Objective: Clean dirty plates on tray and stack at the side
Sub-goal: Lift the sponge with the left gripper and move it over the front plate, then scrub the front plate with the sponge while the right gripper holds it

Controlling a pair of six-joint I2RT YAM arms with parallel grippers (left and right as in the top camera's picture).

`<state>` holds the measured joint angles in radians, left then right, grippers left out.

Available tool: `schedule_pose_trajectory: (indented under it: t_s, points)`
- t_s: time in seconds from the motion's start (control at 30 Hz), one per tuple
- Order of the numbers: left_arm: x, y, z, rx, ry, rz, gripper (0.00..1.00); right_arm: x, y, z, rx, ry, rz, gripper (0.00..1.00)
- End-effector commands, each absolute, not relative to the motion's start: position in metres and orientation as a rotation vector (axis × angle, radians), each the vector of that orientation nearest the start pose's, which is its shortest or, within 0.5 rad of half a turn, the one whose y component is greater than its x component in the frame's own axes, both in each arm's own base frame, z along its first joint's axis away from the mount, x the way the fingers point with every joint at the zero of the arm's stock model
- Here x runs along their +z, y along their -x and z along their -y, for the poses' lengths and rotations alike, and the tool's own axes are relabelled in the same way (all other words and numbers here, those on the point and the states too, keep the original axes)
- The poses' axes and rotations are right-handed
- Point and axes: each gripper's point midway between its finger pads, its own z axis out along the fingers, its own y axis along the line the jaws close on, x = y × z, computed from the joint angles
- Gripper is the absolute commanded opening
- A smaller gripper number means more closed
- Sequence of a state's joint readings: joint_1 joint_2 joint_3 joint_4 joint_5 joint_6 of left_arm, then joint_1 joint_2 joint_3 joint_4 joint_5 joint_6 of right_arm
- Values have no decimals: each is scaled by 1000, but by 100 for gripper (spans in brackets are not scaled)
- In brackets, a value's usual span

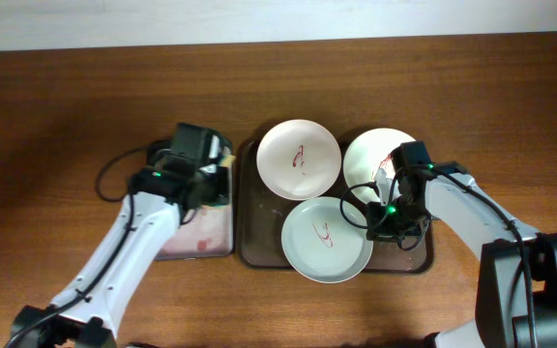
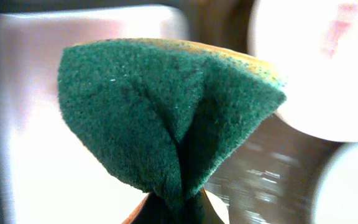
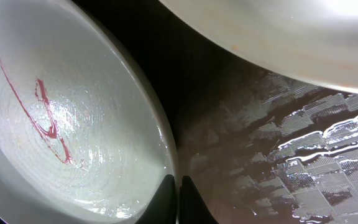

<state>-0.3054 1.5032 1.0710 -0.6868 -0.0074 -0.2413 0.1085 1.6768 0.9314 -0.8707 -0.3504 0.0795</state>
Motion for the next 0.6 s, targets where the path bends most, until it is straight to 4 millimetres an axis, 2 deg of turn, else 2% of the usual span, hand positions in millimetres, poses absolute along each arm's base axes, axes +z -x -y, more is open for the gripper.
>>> schedule_pose_trajectory:
  t_s: [0.0,0.1,0.13,0.23,0.4,0.5,0.57]
  points:
    - [120,-321,169,-458,-56,-2718,0,20,-254,-91,565,39,-3165,4]
    - [114,-306,197,-507,-18,-2757,0,20,-254,-91,565,39,-3165,4]
    - [109,-300,212,-528,-24,-2772,0,20,-254,-91,565,39,-3166,4]
    - [101,-294,234,-563,-4,-2789,0,20,-254,-91,565,39,-3166,4]
    - [83,-284,285,-650,-84,-2781,0,20,-254,-91,565,38,-3166,4]
    - [69,-278,306,-688,-20,-2801,0,20,-254,-91,565,39,-3166,4]
    - [63,-276,318,-708,-49,-2792,0,20,-254,-91,565,39,-3166,4]
